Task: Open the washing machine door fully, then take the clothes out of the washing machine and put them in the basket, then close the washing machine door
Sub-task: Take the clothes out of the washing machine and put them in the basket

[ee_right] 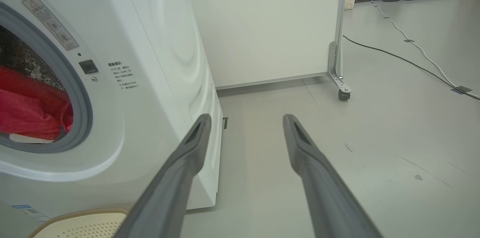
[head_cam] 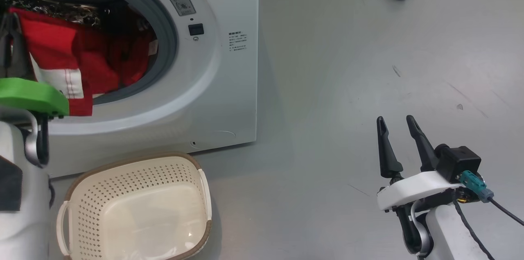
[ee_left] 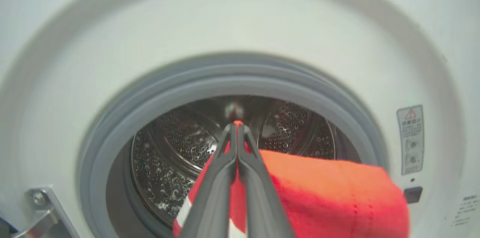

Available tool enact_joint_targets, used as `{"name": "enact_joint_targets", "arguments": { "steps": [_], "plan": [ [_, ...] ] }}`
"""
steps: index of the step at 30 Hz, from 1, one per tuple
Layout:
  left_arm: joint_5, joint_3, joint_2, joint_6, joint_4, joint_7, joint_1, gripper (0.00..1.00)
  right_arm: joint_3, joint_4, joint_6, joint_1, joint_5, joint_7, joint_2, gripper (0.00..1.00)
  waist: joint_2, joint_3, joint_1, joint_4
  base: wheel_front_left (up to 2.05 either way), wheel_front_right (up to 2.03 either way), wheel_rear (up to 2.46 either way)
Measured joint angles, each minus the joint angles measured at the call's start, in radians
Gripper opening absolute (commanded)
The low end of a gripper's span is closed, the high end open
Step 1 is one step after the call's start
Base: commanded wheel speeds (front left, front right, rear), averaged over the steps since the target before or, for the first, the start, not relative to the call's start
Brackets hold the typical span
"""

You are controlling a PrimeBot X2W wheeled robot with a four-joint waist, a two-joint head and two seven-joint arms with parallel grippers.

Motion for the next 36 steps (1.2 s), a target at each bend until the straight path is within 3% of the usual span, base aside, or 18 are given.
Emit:
{"name": "enact_joint_targets", "arguments": {
  "steps": [7, 14, 36],
  "plan": [
    [0.000, 0.030, -0.007, 0.002, -0.175, -0.001, 0.006, 0.00, -0.002, 0.000, 0.000, 0.008, -0.009, 0.000, 0.002, 1.00, 0.0000, -0.012, 0.0000, 0.012, 0.00, 0.00, 0.00],
    [0.002, 0.029, -0.026, 0.002, -0.242, -0.005, 0.069, 0.00, -0.006, 0.000, 0.001, 0.014, -0.018, 0.000, 0.002, 1.00, 0.0000, -0.018, 0.0000, 0.021, 0.00, 0.00, 0.00],
    [0.010, -0.015, -0.046, 0.000, -0.218, 0.031, 0.229, 0.00, -0.004, -0.007, 0.009, 0.027, -0.026, 0.000, 0.005, 1.00, 0.0000, 0.012, 0.0000, 0.024, 0.00, 0.00, 0.00]
  ]
}}
